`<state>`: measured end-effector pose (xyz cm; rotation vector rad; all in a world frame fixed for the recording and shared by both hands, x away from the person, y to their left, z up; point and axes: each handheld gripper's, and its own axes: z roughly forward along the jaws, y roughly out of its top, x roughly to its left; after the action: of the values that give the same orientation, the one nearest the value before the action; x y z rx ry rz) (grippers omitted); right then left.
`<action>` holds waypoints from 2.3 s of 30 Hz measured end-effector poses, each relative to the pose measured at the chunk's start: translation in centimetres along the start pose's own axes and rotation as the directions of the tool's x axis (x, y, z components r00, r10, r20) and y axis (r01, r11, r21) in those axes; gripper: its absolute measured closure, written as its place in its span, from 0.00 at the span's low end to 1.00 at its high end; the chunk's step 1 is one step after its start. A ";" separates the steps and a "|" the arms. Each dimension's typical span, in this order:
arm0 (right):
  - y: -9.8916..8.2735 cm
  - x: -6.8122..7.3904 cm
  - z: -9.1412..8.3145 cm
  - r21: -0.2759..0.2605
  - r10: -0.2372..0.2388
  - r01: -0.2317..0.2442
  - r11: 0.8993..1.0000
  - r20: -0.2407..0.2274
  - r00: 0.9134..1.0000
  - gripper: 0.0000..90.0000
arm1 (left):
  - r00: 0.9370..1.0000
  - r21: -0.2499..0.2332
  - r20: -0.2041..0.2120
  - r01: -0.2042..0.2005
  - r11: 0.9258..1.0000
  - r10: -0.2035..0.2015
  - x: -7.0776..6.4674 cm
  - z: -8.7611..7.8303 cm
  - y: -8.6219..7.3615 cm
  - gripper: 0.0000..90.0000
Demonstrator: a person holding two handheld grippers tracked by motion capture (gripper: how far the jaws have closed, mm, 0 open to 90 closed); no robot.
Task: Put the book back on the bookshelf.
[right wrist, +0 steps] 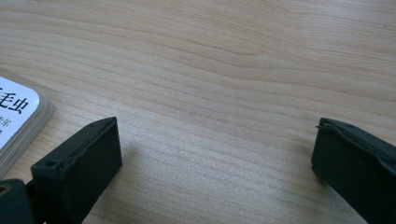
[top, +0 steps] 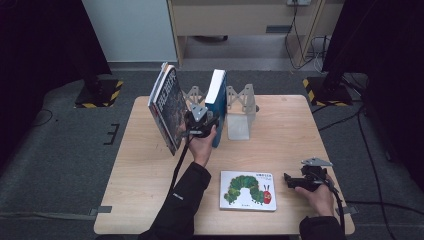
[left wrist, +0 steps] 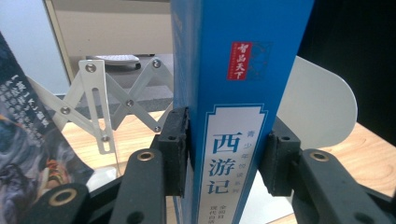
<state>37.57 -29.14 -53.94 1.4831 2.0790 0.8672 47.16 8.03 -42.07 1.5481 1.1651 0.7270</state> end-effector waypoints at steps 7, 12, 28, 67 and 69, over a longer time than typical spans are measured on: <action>0.0 0.0 0.0 0.001 -0.003 0.003 1.000 0.000 1.000 0.02 | 1.000 0.008 0.016 -0.018 1.000 0.018 -0.6 0.6 0.2 0.63; 0.0 0.0 0.0 0.000 0.000 0.000 1.000 0.001 1.000 0.02 | 0.998 0.000 0.056 -0.028 1.000 0.028 -0.8 0.7 -0.3 0.59; 0.0 0.0 0.0 0.000 0.000 0.000 1.000 0.001 1.000 0.02 | 0.999 0.034 0.049 -0.016 0.999 0.014 -2.1 1.4 0.2 0.59; 0.1 0.1 0.1 0.004 0.003 -0.003 1.000 0.006 1.000 0.00 | 0.964 0.129 0.261 -0.085 0.988 0.048 2.2 -9.7 -1.3 0.44; 0.1 0.1 0.1 0.005 0.005 -0.005 1.000 0.006 1.000 0.00 | 0.966 0.143 0.255 -0.077 0.987 0.038 2.8 -10.1 -2.0 0.44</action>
<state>37.67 -28.97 -53.97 1.4922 2.0757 0.8589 38.61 14.32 -41.27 1.7516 1.0073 0.4697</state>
